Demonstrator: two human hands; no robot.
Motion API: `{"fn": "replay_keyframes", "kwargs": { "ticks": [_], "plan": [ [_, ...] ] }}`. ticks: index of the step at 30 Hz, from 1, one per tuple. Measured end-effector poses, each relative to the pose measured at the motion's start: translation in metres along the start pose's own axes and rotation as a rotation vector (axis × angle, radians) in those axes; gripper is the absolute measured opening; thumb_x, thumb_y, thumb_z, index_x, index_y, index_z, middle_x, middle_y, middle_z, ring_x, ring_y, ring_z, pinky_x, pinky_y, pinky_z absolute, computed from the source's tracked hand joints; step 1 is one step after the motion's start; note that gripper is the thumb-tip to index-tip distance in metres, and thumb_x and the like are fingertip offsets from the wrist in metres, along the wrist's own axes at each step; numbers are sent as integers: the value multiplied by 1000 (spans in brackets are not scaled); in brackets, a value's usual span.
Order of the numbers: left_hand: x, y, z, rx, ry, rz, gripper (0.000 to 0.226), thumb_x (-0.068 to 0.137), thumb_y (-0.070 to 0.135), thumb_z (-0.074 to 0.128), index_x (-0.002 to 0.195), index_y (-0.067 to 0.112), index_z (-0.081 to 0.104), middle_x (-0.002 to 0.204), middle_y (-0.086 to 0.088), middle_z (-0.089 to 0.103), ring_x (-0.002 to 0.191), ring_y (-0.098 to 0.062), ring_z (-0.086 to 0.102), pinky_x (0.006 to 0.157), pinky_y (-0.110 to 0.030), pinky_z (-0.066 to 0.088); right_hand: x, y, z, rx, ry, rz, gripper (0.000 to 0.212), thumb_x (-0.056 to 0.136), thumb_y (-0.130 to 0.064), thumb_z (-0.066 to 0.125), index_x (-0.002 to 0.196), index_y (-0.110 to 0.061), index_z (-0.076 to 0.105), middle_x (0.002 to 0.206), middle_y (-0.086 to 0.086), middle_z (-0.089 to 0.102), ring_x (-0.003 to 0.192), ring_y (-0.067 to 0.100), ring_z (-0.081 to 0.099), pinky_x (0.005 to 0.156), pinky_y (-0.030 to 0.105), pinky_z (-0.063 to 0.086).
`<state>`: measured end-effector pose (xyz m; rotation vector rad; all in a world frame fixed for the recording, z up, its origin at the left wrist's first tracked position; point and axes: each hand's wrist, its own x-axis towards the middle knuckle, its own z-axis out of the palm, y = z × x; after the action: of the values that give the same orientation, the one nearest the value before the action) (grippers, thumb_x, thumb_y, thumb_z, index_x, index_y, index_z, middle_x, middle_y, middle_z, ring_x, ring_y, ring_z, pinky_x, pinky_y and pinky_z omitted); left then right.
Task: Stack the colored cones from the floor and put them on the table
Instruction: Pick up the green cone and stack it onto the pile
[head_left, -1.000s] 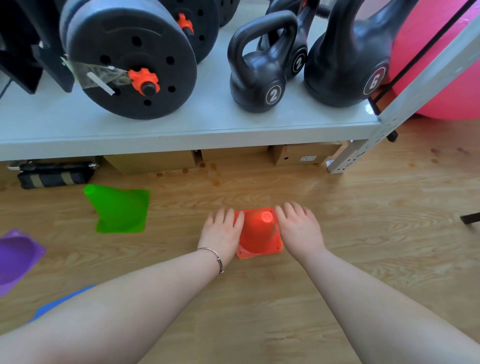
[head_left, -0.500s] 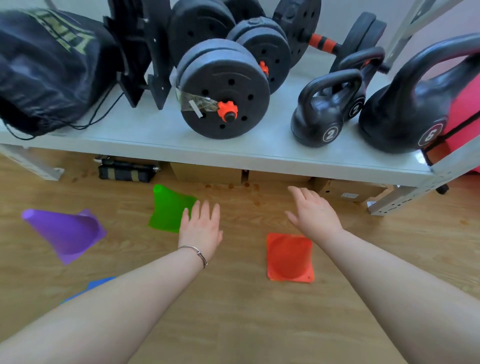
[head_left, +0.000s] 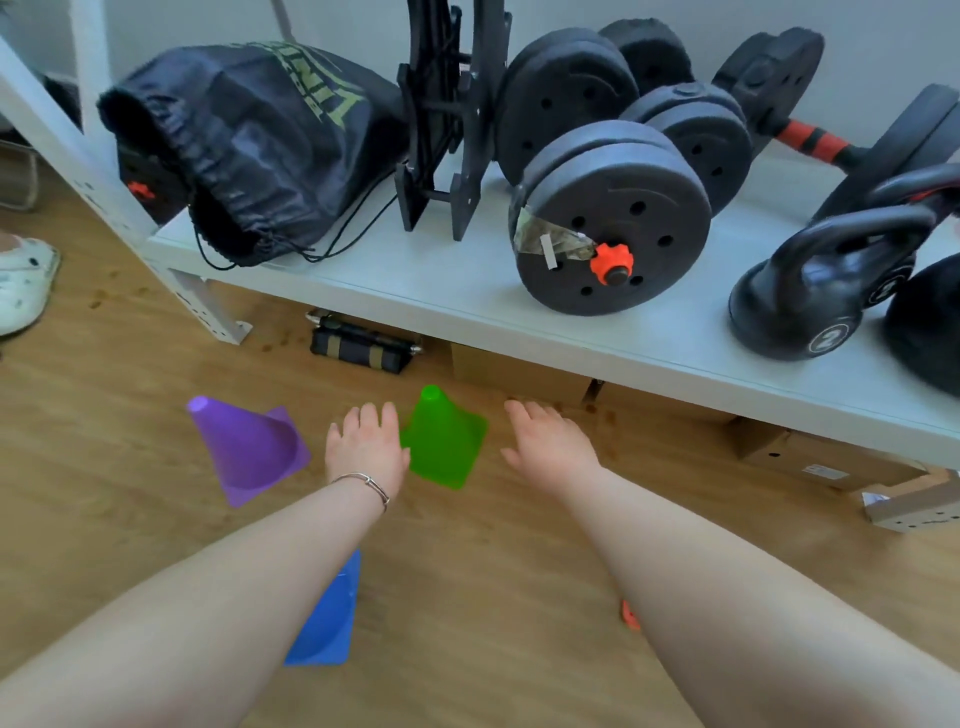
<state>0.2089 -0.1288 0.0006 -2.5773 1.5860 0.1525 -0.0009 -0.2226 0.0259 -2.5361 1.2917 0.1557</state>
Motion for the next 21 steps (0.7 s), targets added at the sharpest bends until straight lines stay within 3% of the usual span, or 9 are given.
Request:
{"fn": "replay_keyframes", "kwargs": {
  "ticks": [7,12,17,21],
  "plan": [
    [37,-10,10,-10,-114,64,51,86,34,59,129,15,40,126,-10,53,120,-30,49,97,-44,41,56,-41,12,94,-75,18,50,93,-36,56,136,-13,41,130,11,56,117,33,55,88,45,52],
    [53,-6,13,-72,-262,86,54,90,29,57,138,16,34,132,-12,51,121,-34,50,89,-45,44,77,-59,28,234,-134,97,56,93,-35,59,139,-8,41,128,16,58,117,35,57,87,42,50],
    [55,-4,15,-219,-332,95,47,95,24,51,138,11,36,128,-20,55,116,-38,55,90,-46,47,77,-65,38,361,-206,147,57,92,-30,62,140,-9,40,126,18,63,114,37,59,78,35,45],
    [50,-3,11,-273,-303,100,37,92,13,54,128,11,46,115,-18,65,105,-37,61,84,-42,49,65,-61,39,422,-208,165,58,92,-27,64,143,-13,40,128,16,62,115,35,59,88,39,50]
  ]
}}
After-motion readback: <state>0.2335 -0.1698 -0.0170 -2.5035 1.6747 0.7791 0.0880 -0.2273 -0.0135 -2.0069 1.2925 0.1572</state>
